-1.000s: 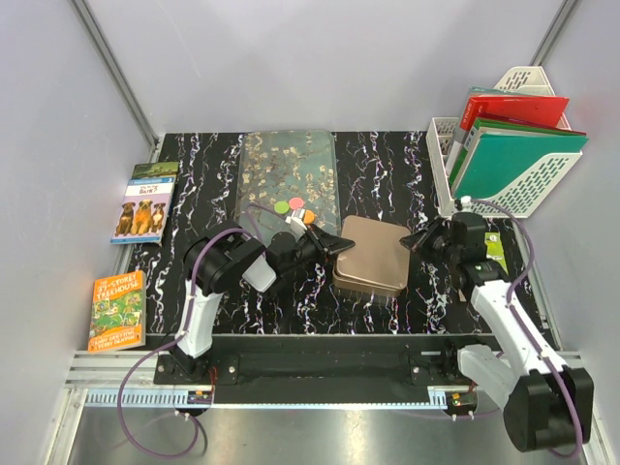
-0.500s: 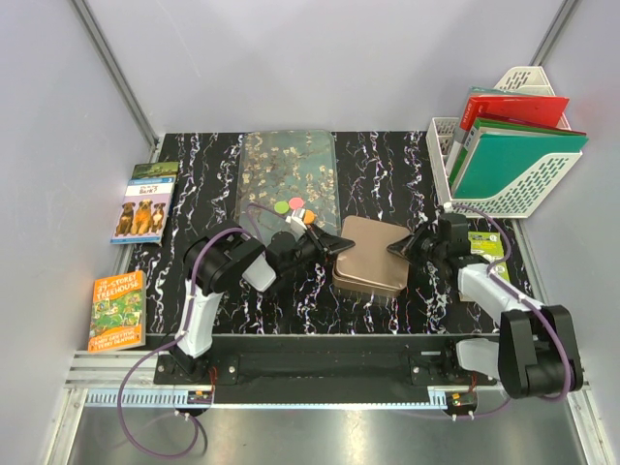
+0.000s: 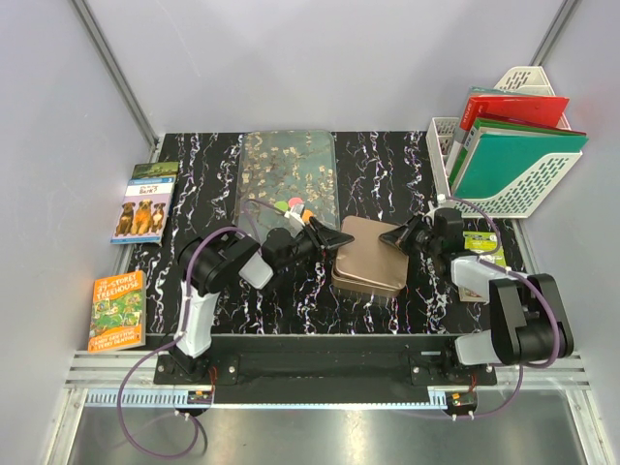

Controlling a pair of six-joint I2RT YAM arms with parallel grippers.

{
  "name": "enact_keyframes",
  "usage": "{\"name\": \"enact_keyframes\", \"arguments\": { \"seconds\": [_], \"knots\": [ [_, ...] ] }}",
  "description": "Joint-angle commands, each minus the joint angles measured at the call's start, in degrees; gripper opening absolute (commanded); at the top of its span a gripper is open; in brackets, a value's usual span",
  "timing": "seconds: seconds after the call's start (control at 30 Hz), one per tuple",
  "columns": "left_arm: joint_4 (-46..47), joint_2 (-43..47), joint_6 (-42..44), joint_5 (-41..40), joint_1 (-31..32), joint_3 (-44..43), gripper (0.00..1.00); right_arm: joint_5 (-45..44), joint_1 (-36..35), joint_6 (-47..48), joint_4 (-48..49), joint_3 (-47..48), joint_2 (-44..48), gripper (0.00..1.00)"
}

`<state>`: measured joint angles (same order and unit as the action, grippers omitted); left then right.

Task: Pack the cookies

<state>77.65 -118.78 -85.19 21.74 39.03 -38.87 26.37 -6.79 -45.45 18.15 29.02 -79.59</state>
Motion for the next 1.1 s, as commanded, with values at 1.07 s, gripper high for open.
{"name": "enact_keyframes", "arguments": {
  "seconds": [1.07],
  "knots": [
    [-70.17,20.43,40.00,5.52,-4.92,-15.26,0.66,-1.41,-0.24,3.00,-4.09,-1.07,-7.33,0.00]
  ]
}}
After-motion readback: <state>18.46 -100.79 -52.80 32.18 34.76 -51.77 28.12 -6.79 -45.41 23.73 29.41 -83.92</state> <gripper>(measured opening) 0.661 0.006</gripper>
